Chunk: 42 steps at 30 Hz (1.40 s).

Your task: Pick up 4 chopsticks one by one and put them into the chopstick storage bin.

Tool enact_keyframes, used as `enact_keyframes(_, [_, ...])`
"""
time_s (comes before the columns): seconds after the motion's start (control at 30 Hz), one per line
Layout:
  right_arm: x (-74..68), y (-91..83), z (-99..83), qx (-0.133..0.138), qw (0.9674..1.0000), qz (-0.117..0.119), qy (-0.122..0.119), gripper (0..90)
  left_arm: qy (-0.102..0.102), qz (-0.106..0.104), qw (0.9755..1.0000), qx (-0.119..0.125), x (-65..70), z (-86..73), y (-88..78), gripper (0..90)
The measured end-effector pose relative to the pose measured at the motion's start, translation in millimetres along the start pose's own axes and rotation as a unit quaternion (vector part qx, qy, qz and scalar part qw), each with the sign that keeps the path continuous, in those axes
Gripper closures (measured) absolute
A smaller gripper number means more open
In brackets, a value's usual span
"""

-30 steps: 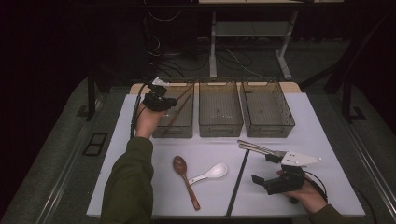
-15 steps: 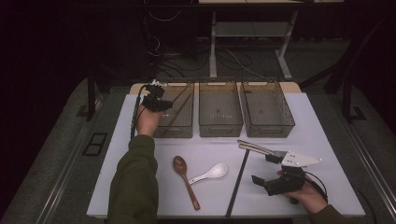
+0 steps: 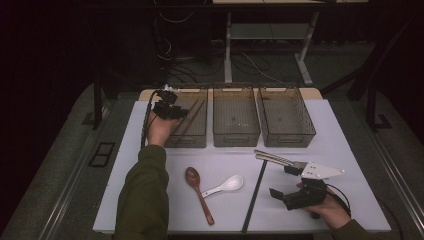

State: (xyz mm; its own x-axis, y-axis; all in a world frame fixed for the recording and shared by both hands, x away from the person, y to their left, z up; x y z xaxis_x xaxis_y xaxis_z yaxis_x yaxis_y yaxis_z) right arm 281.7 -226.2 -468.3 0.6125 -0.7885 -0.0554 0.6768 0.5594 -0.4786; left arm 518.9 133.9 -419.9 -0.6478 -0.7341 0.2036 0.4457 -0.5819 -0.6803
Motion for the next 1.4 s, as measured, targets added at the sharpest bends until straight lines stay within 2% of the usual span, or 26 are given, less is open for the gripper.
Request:
enact_keyframes(0.23, [0.2, 0.3, -0.2, -0.001, 1.0, -0.002, 0.001, 0.9, 0.006, -0.022, 0.9996, 0.013, 10.2, 4.0, -7.0, 51.2])
enact_keyframes(0.4, [0.6, 0.1, 0.0, 0.0, 1.0, -0.002, 0.0, 0.9, 0.016, -0.037, 0.9992, 0.011, 19.8, 6.2, -11.8, 45.2])
enact_keyframes(0.73, [2.3, 1.5, -1.2, -0.006, 1.0, -0.007, -0.003, 0.9, 0.037, -0.07, 0.9966, 0.022, 45.7, 5.8, -23.2, 37.0])
enact_keyframes(1.1, [1.6, 2.6, -3.1, -0.015, 0.9998, -0.008, -0.008, 0.9, 0.072, -0.105, 0.9917, 0.011, 83.0, -17.2, -28.0, 31.4])
enact_keyframes(1.4, [1.6, 3.5, -4.0, -0.018, 0.9997, -0.009, -0.012, 0.9, 0.093, -0.135, 0.9864, 0.002, 114.0, -35.0, -27.5, 29.0])
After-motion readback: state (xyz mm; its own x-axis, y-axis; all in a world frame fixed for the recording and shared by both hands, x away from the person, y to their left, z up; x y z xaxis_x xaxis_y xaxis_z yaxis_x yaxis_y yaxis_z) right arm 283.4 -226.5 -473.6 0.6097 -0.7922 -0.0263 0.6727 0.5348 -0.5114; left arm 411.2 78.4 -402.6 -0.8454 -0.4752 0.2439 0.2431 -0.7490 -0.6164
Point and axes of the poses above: each handheld gripper's, and its own axes: y roughly forward along the jaws, z roughly out of its top, x roughly to its right, the point moved 6 cm from there along y, roughly forward along the jaws, and after that the axes turned 14 degrees about -z, right-handed, at the moved point
